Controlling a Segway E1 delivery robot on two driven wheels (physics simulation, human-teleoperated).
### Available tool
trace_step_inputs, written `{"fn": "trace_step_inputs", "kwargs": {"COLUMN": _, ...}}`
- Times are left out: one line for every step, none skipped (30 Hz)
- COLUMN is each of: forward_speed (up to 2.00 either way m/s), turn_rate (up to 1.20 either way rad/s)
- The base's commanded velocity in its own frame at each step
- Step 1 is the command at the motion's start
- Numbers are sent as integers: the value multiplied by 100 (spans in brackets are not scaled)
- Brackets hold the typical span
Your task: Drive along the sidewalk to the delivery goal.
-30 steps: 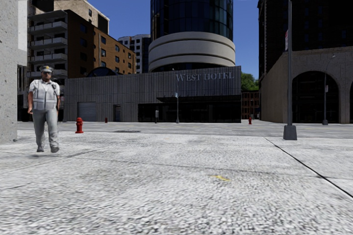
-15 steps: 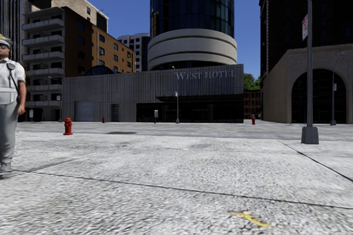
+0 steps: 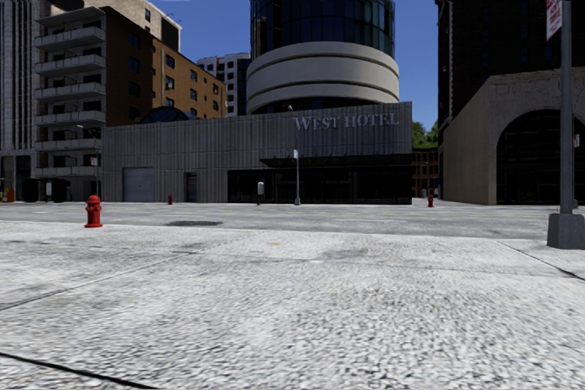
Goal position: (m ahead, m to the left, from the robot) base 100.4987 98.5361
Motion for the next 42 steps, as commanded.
{"fn": "trace_step_inputs", "kwargs": {"forward_speed": 200, "turn_rate": 45}}
{"fn": "trace_step_inputs", "kwargs": {"forward_speed": 200, "turn_rate": 46}}
{"fn": "trace_step_inputs", "kwargs": {"forward_speed": 200, "turn_rate": 46}}
{"fn": "trace_step_inputs", "kwargs": {"forward_speed": 200, "turn_rate": 47}}
{"fn": "trace_step_inputs", "kwargs": {"forward_speed": 200, "turn_rate": 47}}
{"fn": "trace_step_inputs", "kwargs": {"forward_speed": 200, "turn_rate": 47}}
{"fn": "trace_step_inputs", "kwargs": {"forward_speed": 200, "turn_rate": 47}}
{"fn": "trace_step_inputs", "kwargs": {"forward_speed": 200, "turn_rate": 47}}
{"fn": "trace_step_inputs", "kwargs": {"forward_speed": 200, "turn_rate": 47}}
{"fn": "trace_step_inputs", "kwargs": {"forward_speed": 200, "turn_rate": 47}}
{"fn": "trace_step_inputs", "kwargs": {"forward_speed": 200, "turn_rate": 47}}
{"fn": "trace_step_inputs", "kwargs": {"forward_speed": 200, "turn_rate": 47}}
{"fn": "trace_step_inputs", "kwargs": {"forward_speed": 200, "turn_rate": 47}}
{"fn": "trace_step_inputs", "kwargs": {"forward_speed": 200, "turn_rate": 47}}
{"fn": "trace_step_inputs", "kwargs": {"forward_speed": 200, "turn_rate": 47}}
{"fn": "trace_step_inputs", "kwargs": {"forward_speed": 200, "turn_rate": 47}}
{"fn": "trace_step_inputs", "kwargs": {"forward_speed": 200, "turn_rate": 47}}
{"fn": "trace_step_inputs", "kwargs": {"forward_speed": 200, "turn_rate": 47}}
{"fn": "trace_step_inputs", "kwargs": {"forward_speed": 200, "turn_rate": 47}}
{"fn": "trace_step_inputs", "kwargs": {"forward_speed": 200, "turn_rate": 47}}
{"fn": "trace_step_inputs", "kwargs": {"forward_speed": 200, "turn_rate": 47}}
{"fn": "trace_step_inputs", "kwargs": {"forward_speed": 200, "turn_rate": 47}}
{"fn": "trace_step_inputs", "kwargs": {"forward_speed": 200, "turn_rate": 47}}
{"fn": "trace_step_inputs", "kwargs": {"forward_speed": 200, "turn_rate": 47}}
{"fn": "trace_step_inputs", "kwargs": {"forward_speed": 200, "turn_rate": 47}}
{"fn": "trace_step_inputs", "kwargs": {"forward_speed": 200, "turn_rate": 47}}
{"fn": "trace_step_inputs", "kwargs": {"forward_speed": 200, "turn_rate": 47}}
{"fn": "trace_step_inputs", "kwargs": {"forward_speed": 200, "turn_rate": 47}}
{"fn": "trace_step_inputs", "kwargs": {"forward_speed": 200, "turn_rate": 47}}
{"fn": "trace_step_inputs", "kwargs": {"forward_speed": 200, "turn_rate": 47}}
{"fn": "trace_step_inputs", "kwargs": {"forward_speed": 200, "turn_rate": 47}}
{"fn": "trace_step_inputs", "kwargs": {"forward_speed": 200, "turn_rate": 47}}
{"fn": "trace_step_inputs", "kwargs": {"forward_speed": 200, "turn_rate": 47}}
{"fn": "trace_step_inputs", "kwargs": {"forward_speed": 200, "turn_rate": 47}}
{"fn": "trace_step_inputs", "kwargs": {"forward_speed": 200, "turn_rate": 47}}
{"fn": "trace_step_inputs", "kwargs": {"forward_speed": 200, "turn_rate": 47}}
{"fn": "trace_step_inputs", "kwargs": {"forward_speed": 200, "turn_rate": 47}}
{"fn": "trace_step_inputs", "kwargs": {"forward_speed": 200, "turn_rate": 47}}
{"fn": "trace_step_inputs", "kwargs": {"forward_speed": 200, "turn_rate": 47}}
{"fn": "trace_step_inputs", "kwargs": {"forward_speed": 200, "turn_rate": 48}}
{"fn": "trace_step_inputs", "kwargs": {"forward_speed": 200, "turn_rate": 48}}
{"fn": "trace_step_inputs", "kwargs": {"forward_speed": 200, "turn_rate": 48}}
